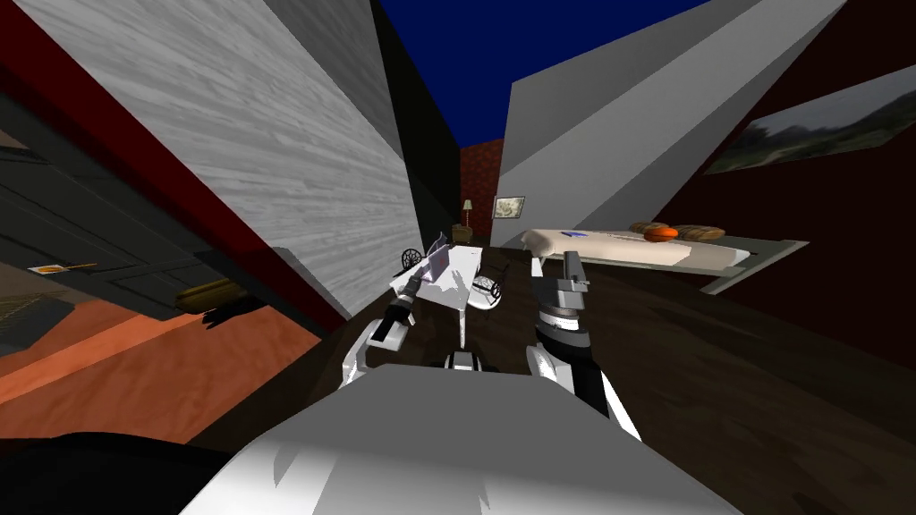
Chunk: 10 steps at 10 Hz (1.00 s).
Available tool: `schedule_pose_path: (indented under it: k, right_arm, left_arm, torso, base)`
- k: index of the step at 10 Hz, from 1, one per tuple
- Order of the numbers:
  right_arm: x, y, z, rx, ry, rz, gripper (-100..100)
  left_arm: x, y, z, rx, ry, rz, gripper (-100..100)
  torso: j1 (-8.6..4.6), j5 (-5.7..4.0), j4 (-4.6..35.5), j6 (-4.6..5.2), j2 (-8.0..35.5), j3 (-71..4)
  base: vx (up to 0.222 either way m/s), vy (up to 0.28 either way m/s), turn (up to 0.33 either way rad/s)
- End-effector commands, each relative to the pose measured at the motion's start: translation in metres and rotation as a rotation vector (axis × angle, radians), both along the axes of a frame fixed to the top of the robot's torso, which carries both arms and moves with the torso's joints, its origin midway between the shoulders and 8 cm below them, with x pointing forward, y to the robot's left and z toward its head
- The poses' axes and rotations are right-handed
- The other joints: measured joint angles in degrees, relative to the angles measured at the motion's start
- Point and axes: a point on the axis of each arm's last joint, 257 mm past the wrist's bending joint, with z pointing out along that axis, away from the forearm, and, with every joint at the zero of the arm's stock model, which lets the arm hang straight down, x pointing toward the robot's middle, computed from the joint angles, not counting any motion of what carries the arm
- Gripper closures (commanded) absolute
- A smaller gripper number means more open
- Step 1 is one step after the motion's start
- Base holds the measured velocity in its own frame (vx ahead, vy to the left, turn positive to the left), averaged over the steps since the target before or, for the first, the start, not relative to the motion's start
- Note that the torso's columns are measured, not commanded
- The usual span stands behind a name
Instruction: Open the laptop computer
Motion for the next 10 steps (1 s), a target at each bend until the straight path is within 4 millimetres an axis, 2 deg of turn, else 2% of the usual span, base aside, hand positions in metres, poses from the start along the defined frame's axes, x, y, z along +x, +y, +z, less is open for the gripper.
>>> schedule_pose_path:
  k: [1, 5, 10]
  right_arm:
    - [0.0, 0.0, 0.0, 0.0, 0.0, 0.0, 0]
    - [0.0, 0.0, 0.0, 0.0, 0.0, 0.0, 0]
    - [0.0, 0.0, 0.0, 0.0, 0.0, 0.0, 0]
  left_arm:
    - [0.012, -0.002, -0.015, 0.016, 0.052, -0.003, -100]
    - [0.024, -0.008, -0.031, 0.042, 0.116, -0.013, -100]
    - [0.038, -0.015, -0.053, 0.094, 0.206, -0.021, -100]
  torso:
    - [0.0, 0.0, 0.0, 0.01, 0.0, 0.0]
    - [-0.01, 0.0, 0.02, 0.0, 0.08, 0.05]
    - [0.05, 0.01, 0.03, 0.01, 0.1, 0.06]
  base:
    - [0.07, 0.093, -0.124]
    - [0.092, 0.097, -0.124]
    - [0.14, 0.143, -0.136]
